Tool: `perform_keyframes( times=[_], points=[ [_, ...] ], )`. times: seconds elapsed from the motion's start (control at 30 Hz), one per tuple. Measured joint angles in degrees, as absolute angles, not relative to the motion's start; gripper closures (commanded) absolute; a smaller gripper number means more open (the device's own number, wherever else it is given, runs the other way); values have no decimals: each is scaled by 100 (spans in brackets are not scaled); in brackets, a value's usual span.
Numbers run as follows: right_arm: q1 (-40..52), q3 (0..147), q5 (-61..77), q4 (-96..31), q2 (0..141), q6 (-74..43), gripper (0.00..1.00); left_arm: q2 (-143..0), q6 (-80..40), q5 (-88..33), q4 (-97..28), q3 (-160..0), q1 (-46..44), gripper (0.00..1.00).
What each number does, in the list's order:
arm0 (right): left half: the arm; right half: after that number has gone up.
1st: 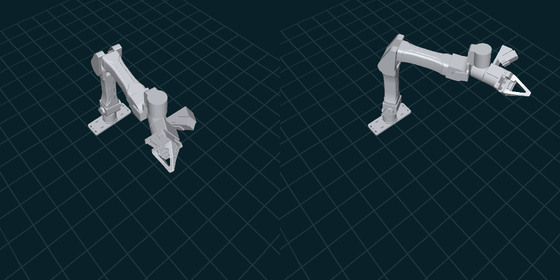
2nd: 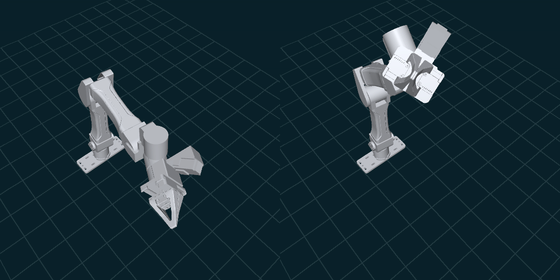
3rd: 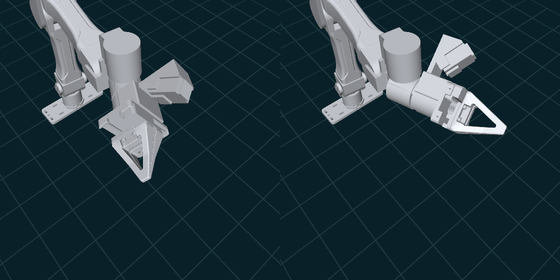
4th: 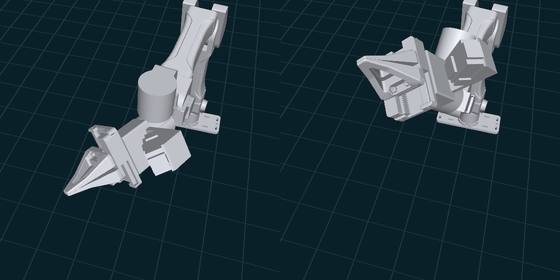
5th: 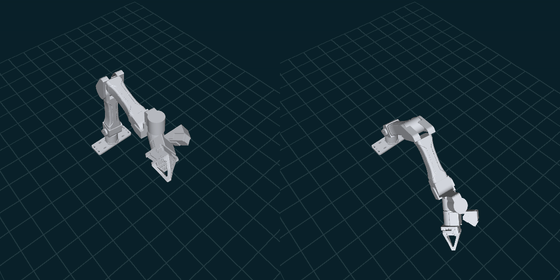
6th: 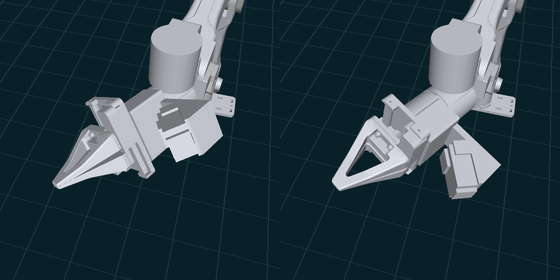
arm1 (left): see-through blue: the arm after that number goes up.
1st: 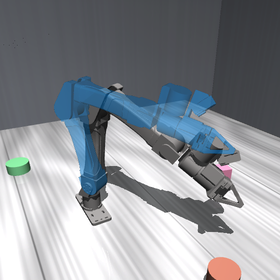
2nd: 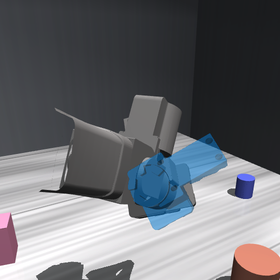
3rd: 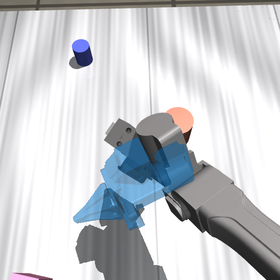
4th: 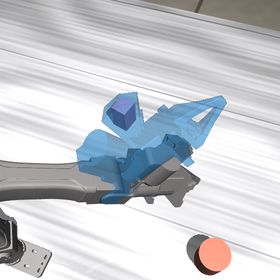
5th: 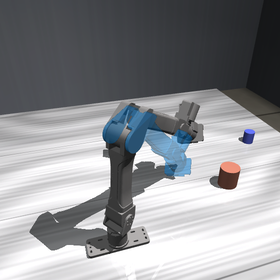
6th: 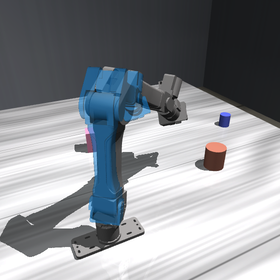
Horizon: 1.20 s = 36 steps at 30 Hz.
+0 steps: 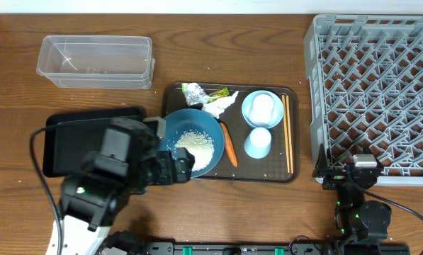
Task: Sort waste into correct bins and load items into the dishwasher rack
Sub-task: 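Reach the left gripper to the blue bowl rim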
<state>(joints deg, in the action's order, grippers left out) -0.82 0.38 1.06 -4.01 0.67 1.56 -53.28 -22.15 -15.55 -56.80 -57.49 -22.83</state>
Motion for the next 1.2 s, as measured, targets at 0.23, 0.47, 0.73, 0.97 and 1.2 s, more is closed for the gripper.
perform_keyframes(
  times=[0.23, 0.47, 0.73, 0.97, 1.2],
  points=[
    [-82, 38, 106, -401, 67, 156, 1, -5476, -2499, -733, -4989, -5760, -3170, 1],
    [-82, 38, 104, -401, 67, 156, 1, -6154, -2718, -760, -4565, -5813, -3850, 1],
    [-82, 38, 104, -403, 67, 156, 1, -7819, -2823, 69, -4318, -5822, -4480, 1],
    [-82, 38, 104, -403, 67, 156, 1, -8322, -2853, 469, -3865, -5822, -4480, 1],
    [-82, 38, 104, -403, 67, 156, 1, -8792, -2851, 1267, -3850, -5822, -4674, 1]
  ],
)
